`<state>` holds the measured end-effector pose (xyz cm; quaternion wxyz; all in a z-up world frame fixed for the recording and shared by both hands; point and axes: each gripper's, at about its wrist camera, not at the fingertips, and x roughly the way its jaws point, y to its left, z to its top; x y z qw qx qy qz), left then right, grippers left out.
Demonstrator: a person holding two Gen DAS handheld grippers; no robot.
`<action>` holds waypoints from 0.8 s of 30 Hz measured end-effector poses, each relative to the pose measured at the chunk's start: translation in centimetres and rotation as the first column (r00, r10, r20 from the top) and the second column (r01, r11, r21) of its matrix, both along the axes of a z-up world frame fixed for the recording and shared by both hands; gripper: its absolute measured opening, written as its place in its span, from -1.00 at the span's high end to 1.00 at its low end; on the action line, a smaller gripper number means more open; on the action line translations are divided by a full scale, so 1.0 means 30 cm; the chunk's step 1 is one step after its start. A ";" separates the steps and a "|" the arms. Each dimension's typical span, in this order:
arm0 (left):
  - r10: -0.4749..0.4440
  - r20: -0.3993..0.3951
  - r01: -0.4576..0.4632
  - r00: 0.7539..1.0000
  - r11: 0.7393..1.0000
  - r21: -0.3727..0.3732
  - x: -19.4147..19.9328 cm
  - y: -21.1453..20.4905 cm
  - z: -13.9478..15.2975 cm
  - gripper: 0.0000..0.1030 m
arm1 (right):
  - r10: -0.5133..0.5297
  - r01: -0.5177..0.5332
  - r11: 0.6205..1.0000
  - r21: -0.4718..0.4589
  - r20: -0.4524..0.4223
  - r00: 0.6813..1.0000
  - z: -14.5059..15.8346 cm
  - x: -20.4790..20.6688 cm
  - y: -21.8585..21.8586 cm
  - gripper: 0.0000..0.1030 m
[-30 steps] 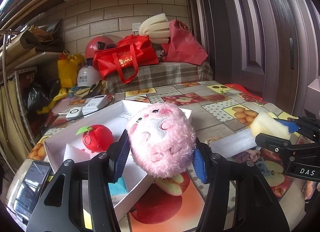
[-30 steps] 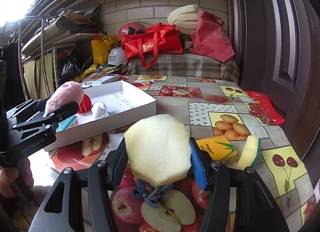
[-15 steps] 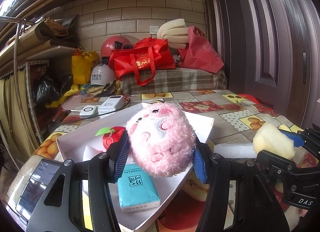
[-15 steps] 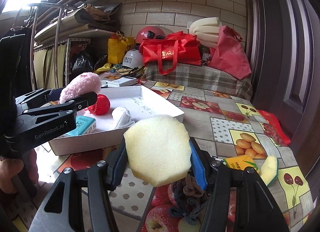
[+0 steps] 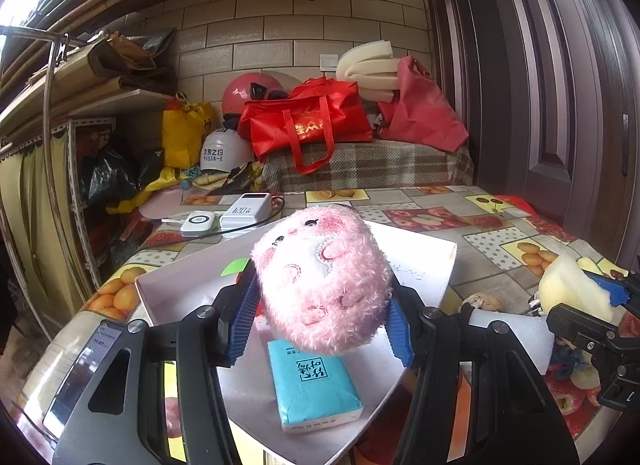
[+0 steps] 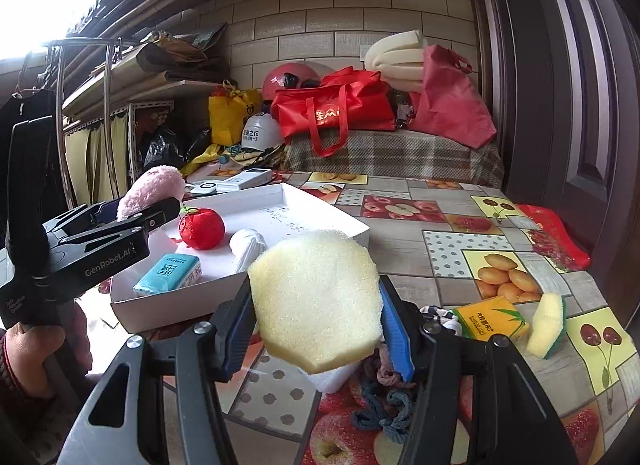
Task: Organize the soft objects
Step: 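Carry the pink plush with the left tool while the right tool carries the yellow foam over the box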
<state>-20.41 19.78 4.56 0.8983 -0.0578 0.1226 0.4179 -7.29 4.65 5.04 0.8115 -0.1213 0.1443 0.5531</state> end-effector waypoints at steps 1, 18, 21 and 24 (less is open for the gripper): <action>0.010 -0.002 -0.010 1.000 1.000 0.002 -0.004 0.011 0.000 -0.09 | 0.010 -0.010 1.000 -0.004 0.009 1.000 -0.001 -0.016 0.018 -0.11; 0.102 -0.015 -0.102 0.995 0.995 -0.005 -0.031 0.206 -0.011 -0.10 | 0.064 -0.060 0.997 -0.044 0.110 0.992 -0.006 -0.107 0.337 -0.15; 0.090 -0.027 -0.089 0.996 0.996 0.008 -0.017 0.211 -0.011 -0.10 | 0.047 -0.043 0.998 -0.053 0.084 0.995 -0.007 -0.083 0.386 -0.15; 0.085 -0.031 -0.085 0.996 0.996 -0.006 -0.013 0.225 -0.011 -0.10 | 0.035 -0.030 0.997 -0.066 0.079 0.996 -0.010 -0.076 0.432 -0.15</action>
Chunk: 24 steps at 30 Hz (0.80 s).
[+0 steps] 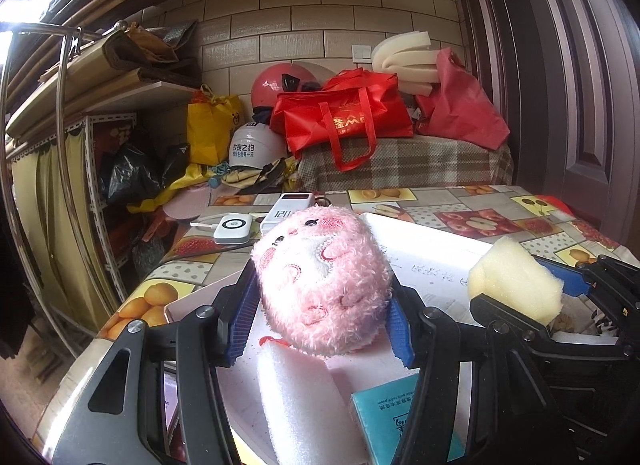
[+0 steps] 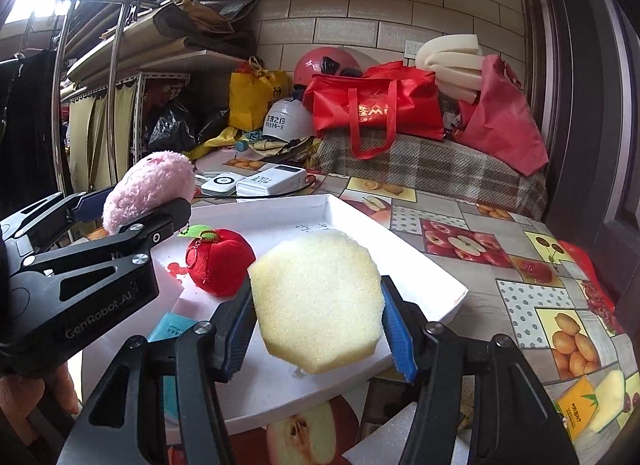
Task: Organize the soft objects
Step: 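Carry the pink plush with the left tool while the right tool carries the yellow foam over the box, then open the left tool to drop the plush while the right tool releases the yellow foam into the box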
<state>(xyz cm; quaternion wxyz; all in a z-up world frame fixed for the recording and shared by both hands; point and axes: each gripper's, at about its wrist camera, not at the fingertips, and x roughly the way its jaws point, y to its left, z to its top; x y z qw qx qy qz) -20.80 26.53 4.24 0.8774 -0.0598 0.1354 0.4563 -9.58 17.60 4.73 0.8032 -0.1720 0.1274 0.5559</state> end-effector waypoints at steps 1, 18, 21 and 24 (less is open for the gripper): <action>0.002 0.000 -0.002 1.000 1.000 -0.005 0.001 0.007 0.001 -0.10 | -0.005 0.005 1.000 -0.006 0.001 1.000 -0.001 0.002 0.016 -0.15; -0.009 -0.027 0.005 1.000 0.988 -0.152 0.023 0.101 -0.019 -0.49 | -0.051 0.048 0.996 -0.082 -0.033 0.998 -0.012 0.044 0.086 -0.26; -0.015 -0.031 0.011 0.999 0.991 -0.133 0.026 0.090 -0.015 -0.86 | -0.046 0.040 0.991 -0.126 -0.041 0.998 -0.025 0.047 0.113 -0.74; -0.024 -0.042 0.019 0.999 0.995 -0.103 0.033 0.070 -0.012 -1.00 | -0.049 0.045 0.989 -0.138 -0.026 0.998 -0.029 0.039 0.117 -1.00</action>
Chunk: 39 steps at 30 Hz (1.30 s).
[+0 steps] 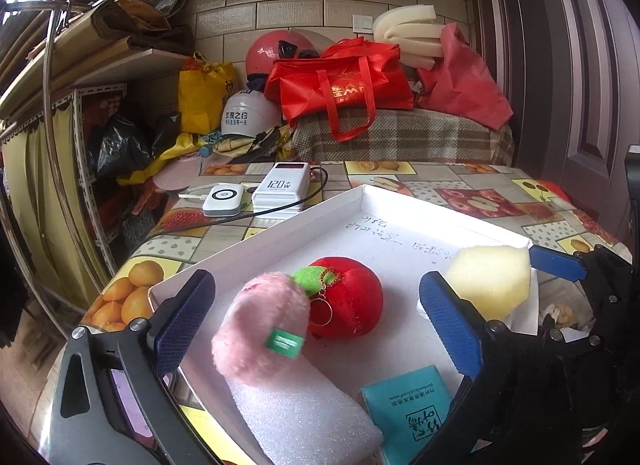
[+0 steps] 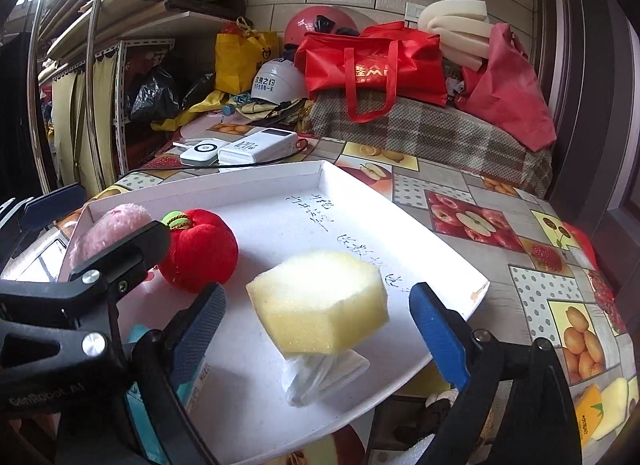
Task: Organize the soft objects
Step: 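Open the left tool to drop the plush while the right tool releases the yellow foam into the box, then move both open tools back from the box toward the table items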
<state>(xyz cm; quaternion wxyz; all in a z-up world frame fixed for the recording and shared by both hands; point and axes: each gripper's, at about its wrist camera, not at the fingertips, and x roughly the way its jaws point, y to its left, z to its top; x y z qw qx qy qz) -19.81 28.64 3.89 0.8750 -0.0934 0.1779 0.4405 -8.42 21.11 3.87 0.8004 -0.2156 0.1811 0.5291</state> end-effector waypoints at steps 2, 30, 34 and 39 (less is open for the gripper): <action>-0.001 0.002 0.001 1.000 1.000 0.013 -0.001 -0.008 0.003 -1.00 | -0.003 0.003 1.000 -0.001 0.011 1.000 0.000 -0.007 0.001 -1.00; 0.155 0.106 -0.165 0.982 0.982 0.096 -0.113 -0.129 0.015 -1.00 | -0.050 0.044 0.984 0.171 0.032 0.998 0.043 -0.015 -0.134 -1.00; 0.158 0.103 -0.167 0.982 0.982 0.093 -0.119 -0.159 0.013 -1.00 | -0.040 0.041 0.986 0.164 -0.007 0.999 0.039 -0.008 -0.181 -1.00; 0.181 0.089 -0.189 0.979 0.978 0.092 -0.120 -0.183 0.011 -1.00 | 0.015 -0.010 0.988 0.153 -0.030 0.999 0.029 -0.022 -0.249 -1.00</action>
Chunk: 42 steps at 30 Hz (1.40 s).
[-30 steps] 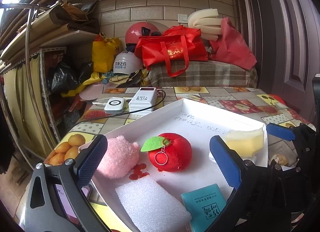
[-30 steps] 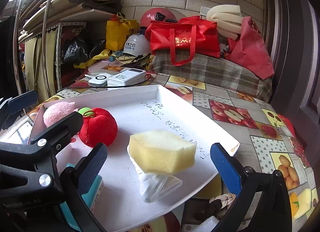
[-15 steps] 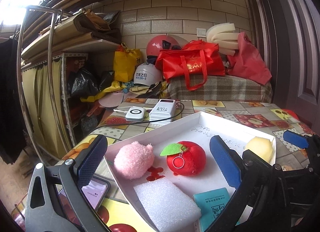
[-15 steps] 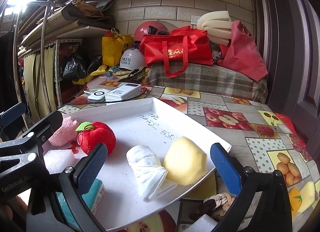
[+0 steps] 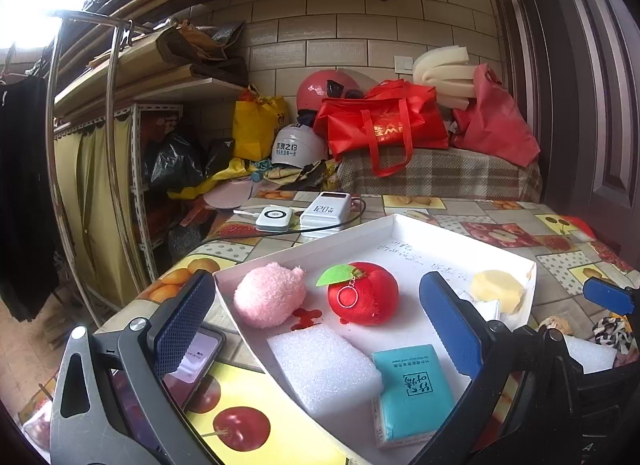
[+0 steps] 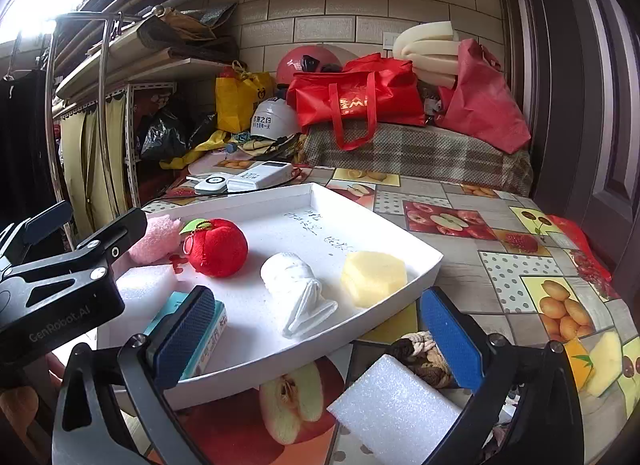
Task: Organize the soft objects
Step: 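Move both open tools back from the box toward the table items, then grasp the white foam sheet with the left tool while the right tool grasps the green-yellow scrub sponge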
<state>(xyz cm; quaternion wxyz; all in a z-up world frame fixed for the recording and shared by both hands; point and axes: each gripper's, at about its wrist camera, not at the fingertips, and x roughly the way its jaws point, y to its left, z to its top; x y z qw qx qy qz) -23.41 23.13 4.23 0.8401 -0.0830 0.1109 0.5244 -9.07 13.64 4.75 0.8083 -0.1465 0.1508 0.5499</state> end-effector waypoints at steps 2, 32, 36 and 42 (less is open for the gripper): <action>0.006 -0.003 -0.006 1.000 1.000 -0.002 -0.002 -0.009 -0.001 -1.00 | 0.015 -0.015 1.000 0.000 0.018 1.000 0.000 -0.012 -0.027 -1.00; -0.398 -0.538 0.500 0.743 0.865 0.050 0.461 -0.483 -0.093 -1.00 | -0.313 0.308 0.950 -0.053 -0.179 0.933 -0.004 0.627 -0.691 -1.00; -0.388 -0.583 0.523 0.714 0.849 0.076 0.473 -0.510 -0.111 -1.00 | -0.263 0.251 0.961 -0.118 -0.101 0.959 -0.017 0.576 -0.630 -1.00; -0.423 -0.494 0.490 0.760 0.872 0.007 0.446 -0.430 -0.080 -1.00 | -0.320 0.302 0.940 -0.158 -0.105 0.942 -0.031 0.639 -0.558 -1.00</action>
